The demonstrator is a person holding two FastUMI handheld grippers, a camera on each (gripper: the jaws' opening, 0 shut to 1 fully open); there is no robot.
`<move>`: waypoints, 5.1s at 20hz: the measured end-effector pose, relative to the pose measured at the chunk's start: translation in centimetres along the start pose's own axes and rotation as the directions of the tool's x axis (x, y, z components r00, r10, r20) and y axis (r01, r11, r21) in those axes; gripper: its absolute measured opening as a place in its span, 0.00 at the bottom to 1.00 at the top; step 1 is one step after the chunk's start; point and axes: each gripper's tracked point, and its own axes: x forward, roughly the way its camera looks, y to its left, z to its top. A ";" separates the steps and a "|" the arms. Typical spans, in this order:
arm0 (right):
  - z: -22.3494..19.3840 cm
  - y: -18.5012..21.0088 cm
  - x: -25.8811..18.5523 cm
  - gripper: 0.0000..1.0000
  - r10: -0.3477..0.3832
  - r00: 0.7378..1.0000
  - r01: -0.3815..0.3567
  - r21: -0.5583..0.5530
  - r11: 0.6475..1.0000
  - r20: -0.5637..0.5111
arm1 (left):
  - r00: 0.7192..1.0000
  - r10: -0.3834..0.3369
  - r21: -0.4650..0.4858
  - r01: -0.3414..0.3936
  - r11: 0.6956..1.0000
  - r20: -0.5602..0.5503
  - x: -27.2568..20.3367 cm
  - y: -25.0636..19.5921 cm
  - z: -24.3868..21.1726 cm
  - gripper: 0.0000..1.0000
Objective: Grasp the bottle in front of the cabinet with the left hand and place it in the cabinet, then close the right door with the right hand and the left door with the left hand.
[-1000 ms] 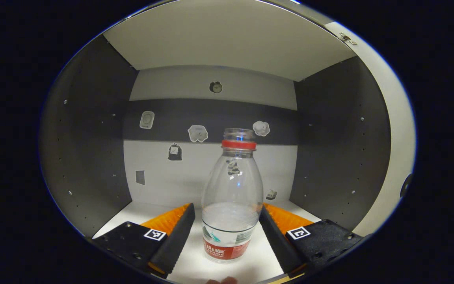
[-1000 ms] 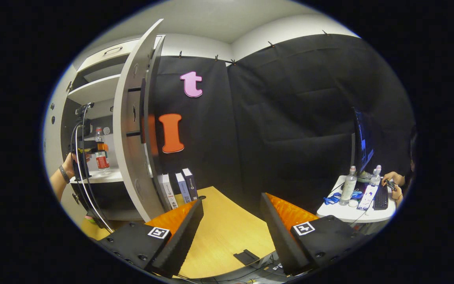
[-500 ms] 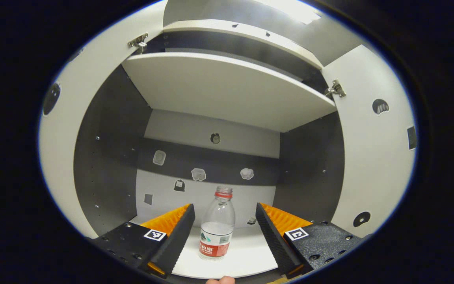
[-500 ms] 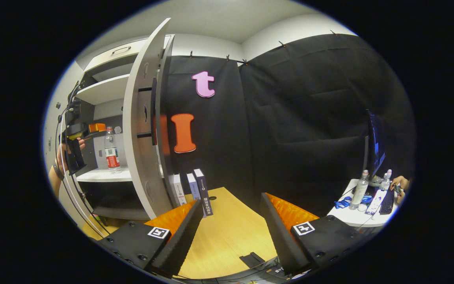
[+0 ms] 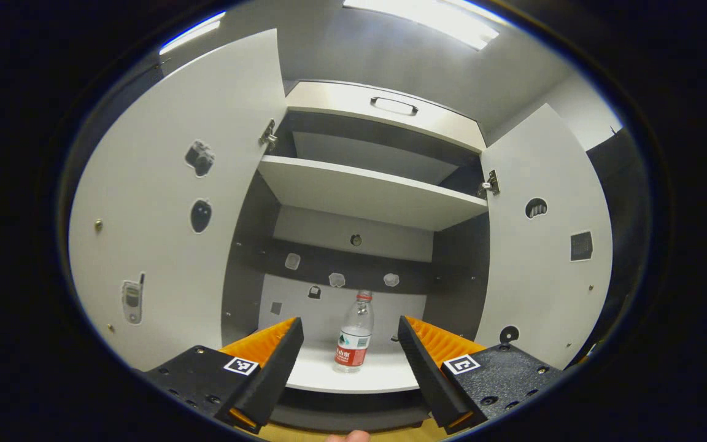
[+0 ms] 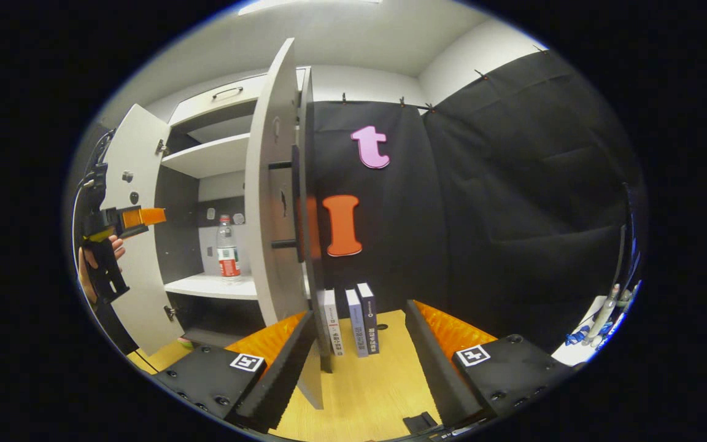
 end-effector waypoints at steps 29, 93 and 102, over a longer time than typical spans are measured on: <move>11.4 -0.9 7.6 0.97 -0.024 0.994 0.033 -0.083 0.996 0.106 | 0.995 0.011 0.037 -0.007 0.999 -0.100 -11.9 0.0 -9.6 0.95; 6.3 24.0 8.4 0.94 0.365 0.928 -0.362 -0.051 0.931 0.077 | 0.839 0.536 -0.043 -0.534 0.844 0.092 -20.9 26.7 2.3 0.94; 2.2 21.0 3.6 0.94 0.295 0.955 -0.294 -0.044 0.955 0.014 | 0.909 0.411 0.100 -0.417 0.904 0.076 -12.5 28.8 3.6 0.94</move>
